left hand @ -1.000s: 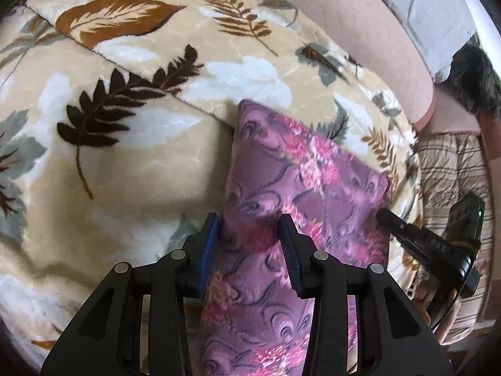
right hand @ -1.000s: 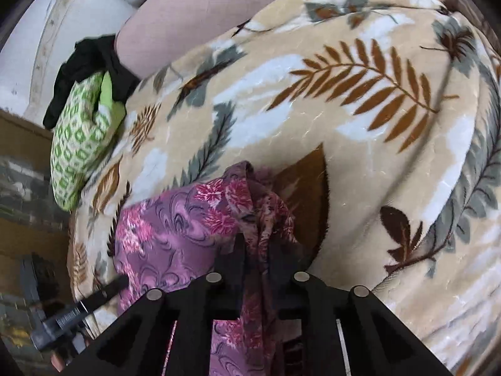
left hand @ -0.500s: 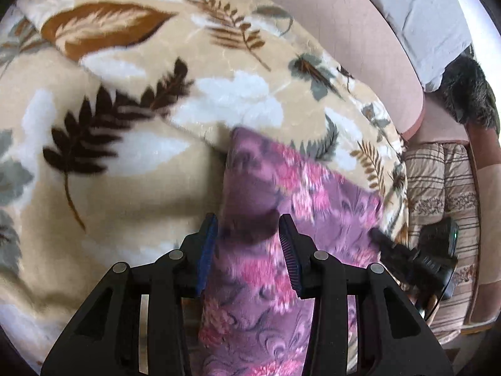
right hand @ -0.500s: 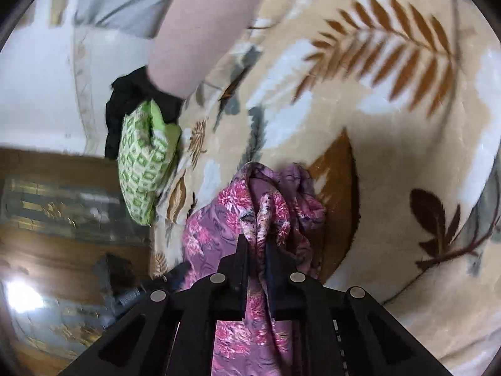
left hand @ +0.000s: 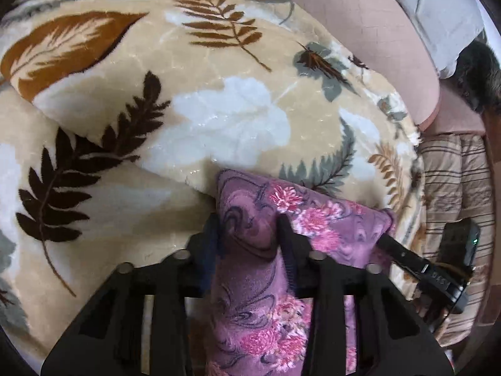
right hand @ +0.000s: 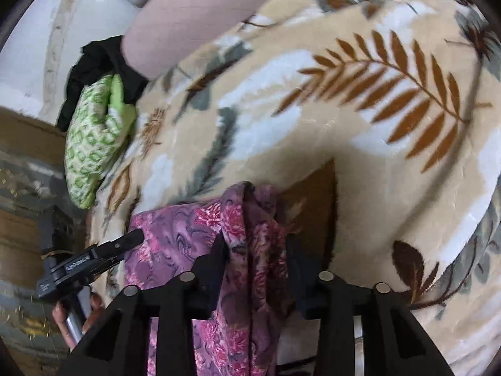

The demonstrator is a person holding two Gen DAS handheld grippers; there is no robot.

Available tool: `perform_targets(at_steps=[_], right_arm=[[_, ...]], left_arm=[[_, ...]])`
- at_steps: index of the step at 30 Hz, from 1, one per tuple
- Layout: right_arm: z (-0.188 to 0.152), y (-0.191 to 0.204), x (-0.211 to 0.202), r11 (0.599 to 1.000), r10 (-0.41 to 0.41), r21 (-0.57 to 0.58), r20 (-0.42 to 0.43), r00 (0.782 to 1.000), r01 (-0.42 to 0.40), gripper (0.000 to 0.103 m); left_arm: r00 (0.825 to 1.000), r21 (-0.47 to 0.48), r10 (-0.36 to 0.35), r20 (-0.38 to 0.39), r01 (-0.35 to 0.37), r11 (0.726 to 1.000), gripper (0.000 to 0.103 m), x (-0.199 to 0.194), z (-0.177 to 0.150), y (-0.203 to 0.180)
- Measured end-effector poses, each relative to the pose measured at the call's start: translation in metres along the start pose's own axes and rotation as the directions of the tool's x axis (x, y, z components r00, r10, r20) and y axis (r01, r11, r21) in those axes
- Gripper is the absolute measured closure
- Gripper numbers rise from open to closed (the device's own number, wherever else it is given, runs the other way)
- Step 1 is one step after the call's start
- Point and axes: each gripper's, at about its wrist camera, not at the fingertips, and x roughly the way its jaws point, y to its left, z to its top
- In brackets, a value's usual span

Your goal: Fold small clothes

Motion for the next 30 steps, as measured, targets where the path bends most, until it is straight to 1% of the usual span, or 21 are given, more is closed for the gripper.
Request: perform_targets(at_steps=[1,3,5,6,7,9,11,12,13,14,15,16,17,19,21,23,25,27,28,29,30], right_arm=[[-0.001,0.001,-0.007,1.0,0.016,-0.001,0.014,1.0,-0.016,0.09],[-0.002,0.005,-0.021,0.998,0.061,0.007,0.038,0.997,-0.061,0.092],[0.0,0.01,-0.016,1.0,0.003,-0.008,0.027,1.0,-0.002,0.092],[0.001,0.013,-0.008,1.0,-0.022,-0.018,0.013,1.0,0.023,0.092],[0.001,0.013,0.003,0.999,-0.04,-0.029,-0.005,0.999,0.04,0.092],[0.0,0.011,0.014,0.998,-0.05,-0.026,-0.014,0.999,0.05,0.092],[-0.008,0.004,-0.004,0.999,0.011,0.048,0.031,0.999,-0.013,0.089],[-0.016,0.005,-0.018,0.998,0.018,0.062,0.056,0.998,-0.021,0.088],[-0.024,0.006,-0.028,0.998,0.005,0.066,0.071,0.997,-0.01,0.083],[-0.038,0.007,-0.043,0.998,-0.016,0.07,0.091,0.996,0.009,0.062],[-0.052,0.008,-0.053,0.997,-0.025,0.073,0.106,0.994,0.017,0.045],[-0.075,0.008,-0.065,0.997,-0.037,0.073,0.122,0.992,0.028,0.022],[-0.091,0.009,-0.071,0.997,-0.036,0.066,0.128,0.991,0.028,0.022],[-0.127,0.012,-0.074,0.999,-0.01,0.05,0.097,0.995,0.006,0.022],[-0.166,0.013,-0.071,0.999,-0.015,0.044,0.074,0.997,0.012,0.025],[-0.197,0.017,-0.062,0.999,-0.048,0.024,0.043,0.998,0.047,0.046],[-0.216,0.017,-0.052,0.997,-0.08,0.006,0.013,0.997,0.08,0.051],[-0.223,0.017,-0.047,0.991,-0.135,-0.006,0.021,0.991,0.135,0.06],[-0.224,0.016,-0.047,0.991,-0.135,0.004,0.023,0.991,0.135,0.062],[-0.226,0.017,-0.046,0.99,-0.139,-0.002,0.018,0.99,0.139,0.069],[-0.226,0.018,-0.047,0.987,-0.163,-0.015,0.011,0.987,0.163,0.078]], left_arm=[[0.999,-0.009,-0.05,-0.012,0.05,0.999,0.079,-0.004,0.001,0.003],[0.989,-0.012,-0.145,0.001,0.145,0.989,0.081,-0.015,0.005,0.01],[0.994,0.018,-0.105,0.007,0.104,0.994,0.081,-0.011,0.005,0.01],[1.0,0.032,-0.03,-0.002,0.03,0.999,0.08,-0.001,0.002,0.009],[1.0,0.043,0.008,0.009,-0.008,0.999,0.079,0.003,0.0,0.008],[1.0,0.008,-0.005,0.03,0.004,1.0,0.071,-0.002,-0.005,0.011],[0.999,-0.055,-0.037,0.027,0.039,0.998,0.068,-0.017,-0.013,0.016],[0.998,-0.055,-0.047,0.034,0.049,0.997,0.068,-0.03,-0.023,0.017],[0.997,-0.043,-0.057,0.051,0.059,0.997,0.068,-0.043,-0.034,0.018],[0.996,-0.034,-0.061,0.072,0.063,0.997,0.059,-0.054,-0.045,0.019],[0.993,-0.017,-0.048,0.104,0.05,0.999,0.043,-0.07,-0.066,0.02],[0.992,0.003,-0.021,0.124,0.021,1.0,0.037,-0.08,-0.086,0.019],[0.99,0.02,-0.005,0.139,0.002,1.0,0.033,-0.086,-0.102,0.018],[0.986,0.053,0.033,0.162,-0.042,0.998,0.033,-0.096,-0.145,0.017],[0.988,0.095,0.067,0.136,-0.08,0.992,0.033,-0.09,-0.184,0.016],[0.988,0.122,0.109,0.11,-0.122,0.985,0.033,-0.077,-0.204,0.015],[0.987,0.135,0.125,0.103,-0.138,0.981,0.033,-0.062,-0.22,0.015],[0.983,0.117,0.132,0.13,-0.147,0.982,0.033,-0.056,-0.228,0.019],[0.982,0.109,0.134,0.136,-0.149,0.983,0.034,-0.056,-0.229,0.02],[0.982,0.109,0.132,0.134,-0.147,0.983,0.037,-0.057,-0.228,0.018],[0.984,0.118,0.118,0.133,-0.134,0.984,0.06,-0.059,-0.229,0.017]])
